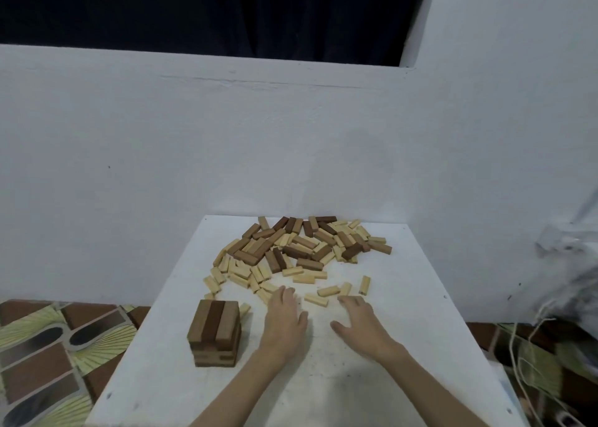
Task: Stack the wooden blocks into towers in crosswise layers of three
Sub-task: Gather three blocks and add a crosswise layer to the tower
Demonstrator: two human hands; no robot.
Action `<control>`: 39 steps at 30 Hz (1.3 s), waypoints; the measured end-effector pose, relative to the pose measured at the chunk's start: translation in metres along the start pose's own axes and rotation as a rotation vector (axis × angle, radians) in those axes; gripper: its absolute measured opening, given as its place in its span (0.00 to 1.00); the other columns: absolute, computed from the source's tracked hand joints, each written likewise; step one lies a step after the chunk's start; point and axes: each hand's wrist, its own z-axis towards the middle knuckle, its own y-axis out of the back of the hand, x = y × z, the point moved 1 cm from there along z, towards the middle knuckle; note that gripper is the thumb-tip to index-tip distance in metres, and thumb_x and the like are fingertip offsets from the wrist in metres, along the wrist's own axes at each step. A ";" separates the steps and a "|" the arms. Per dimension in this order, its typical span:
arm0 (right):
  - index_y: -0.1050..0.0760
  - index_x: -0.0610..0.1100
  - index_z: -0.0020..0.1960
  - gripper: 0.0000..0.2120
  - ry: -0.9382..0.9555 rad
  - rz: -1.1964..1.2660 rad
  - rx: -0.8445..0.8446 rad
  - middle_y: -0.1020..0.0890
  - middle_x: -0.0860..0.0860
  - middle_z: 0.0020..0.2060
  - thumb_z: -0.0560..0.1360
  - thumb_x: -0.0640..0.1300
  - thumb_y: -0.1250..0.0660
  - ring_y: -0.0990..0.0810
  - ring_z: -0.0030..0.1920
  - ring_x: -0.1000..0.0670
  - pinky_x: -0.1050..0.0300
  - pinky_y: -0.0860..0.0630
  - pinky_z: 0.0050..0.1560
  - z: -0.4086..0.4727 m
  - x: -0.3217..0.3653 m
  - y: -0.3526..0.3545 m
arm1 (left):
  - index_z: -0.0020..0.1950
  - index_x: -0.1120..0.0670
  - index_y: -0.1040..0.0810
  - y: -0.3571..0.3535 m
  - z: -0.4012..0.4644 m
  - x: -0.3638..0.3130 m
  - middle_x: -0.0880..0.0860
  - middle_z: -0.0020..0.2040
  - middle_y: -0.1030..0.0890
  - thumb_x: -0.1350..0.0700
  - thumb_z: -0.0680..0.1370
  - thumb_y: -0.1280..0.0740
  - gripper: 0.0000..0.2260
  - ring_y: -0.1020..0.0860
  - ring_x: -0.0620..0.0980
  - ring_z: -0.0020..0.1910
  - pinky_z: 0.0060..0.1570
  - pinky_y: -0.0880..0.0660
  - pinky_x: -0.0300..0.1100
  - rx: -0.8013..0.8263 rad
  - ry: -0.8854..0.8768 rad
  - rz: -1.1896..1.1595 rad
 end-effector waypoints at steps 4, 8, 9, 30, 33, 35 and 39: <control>0.59 0.43 0.78 0.36 -0.146 -0.064 -0.014 0.57 0.43 0.77 0.81 0.57 0.45 0.59 0.77 0.41 0.47 0.54 0.75 0.015 -0.019 -0.011 | 0.76 0.63 0.55 -0.017 0.008 0.003 0.60 0.77 0.59 0.47 0.82 0.48 0.30 0.60 0.58 0.76 0.75 0.56 0.48 0.013 0.297 0.029; 0.64 0.44 0.78 0.34 -0.154 -0.090 -0.073 0.62 0.41 0.76 0.82 0.57 0.50 0.62 0.76 0.38 0.45 0.56 0.74 0.036 -0.031 -0.014 | 0.76 0.63 0.62 -0.032 0.020 0.008 0.62 0.75 0.65 0.41 0.81 0.55 0.33 0.67 0.64 0.73 0.73 0.60 0.56 -0.072 0.450 0.151; 0.64 0.44 0.78 0.33 -0.154 -0.097 -0.081 0.62 0.41 0.76 0.82 0.57 0.51 0.62 0.76 0.38 0.45 0.56 0.74 0.040 -0.033 -0.014 | 0.76 0.62 0.61 -0.034 0.022 0.011 0.62 0.75 0.65 0.40 0.80 0.56 0.34 0.67 0.66 0.72 0.72 0.60 0.57 -0.086 0.483 0.153; 0.52 0.53 0.78 0.39 0.285 -0.180 -0.124 0.61 0.53 0.76 0.73 0.70 0.69 0.65 0.75 0.51 0.47 0.66 0.73 0.079 -0.028 -0.019 | 0.77 0.56 0.46 -0.036 0.081 0.031 0.61 0.77 0.57 0.50 0.81 0.48 0.24 0.60 0.66 0.74 0.71 0.62 0.58 -0.452 0.614 0.102; 0.55 0.59 0.77 0.37 0.392 -0.327 -0.066 0.66 0.56 0.73 0.70 0.67 0.74 0.71 0.73 0.49 0.42 0.68 0.71 0.088 -0.010 -0.033 | 0.77 0.48 0.47 -0.033 0.087 0.047 0.57 0.77 0.59 0.48 0.82 0.49 0.24 0.63 0.66 0.74 0.70 0.63 0.60 -0.390 0.715 0.083; 0.54 0.61 0.76 0.34 0.432 -0.325 -0.048 0.65 0.57 0.74 0.72 0.66 0.72 0.71 0.74 0.50 0.42 0.70 0.70 0.092 -0.001 -0.037 | 0.77 0.46 0.47 -0.036 0.089 0.054 0.54 0.78 0.58 0.46 0.82 0.53 0.22 0.62 0.63 0.75 0.71 0.62 0.59 -0.350 0.670 0.115; 0.47 0.58 0.77 0.39 0.425 -0.278 -0.014 0.60 0.60 0.73 0.70 0.64 0.74 0.66 0.74 0.55 0.47 0.67 0.72 0.097 -0.012 -0.037 | 0.75 0.52 0.40 -0.053 0.088 0.058 0.54 0.78 0.50 0.49 0.83 0.56 0.22 0.55 0.56 0.77 0.74 0.57 0.47 -0.351 0.403 0.195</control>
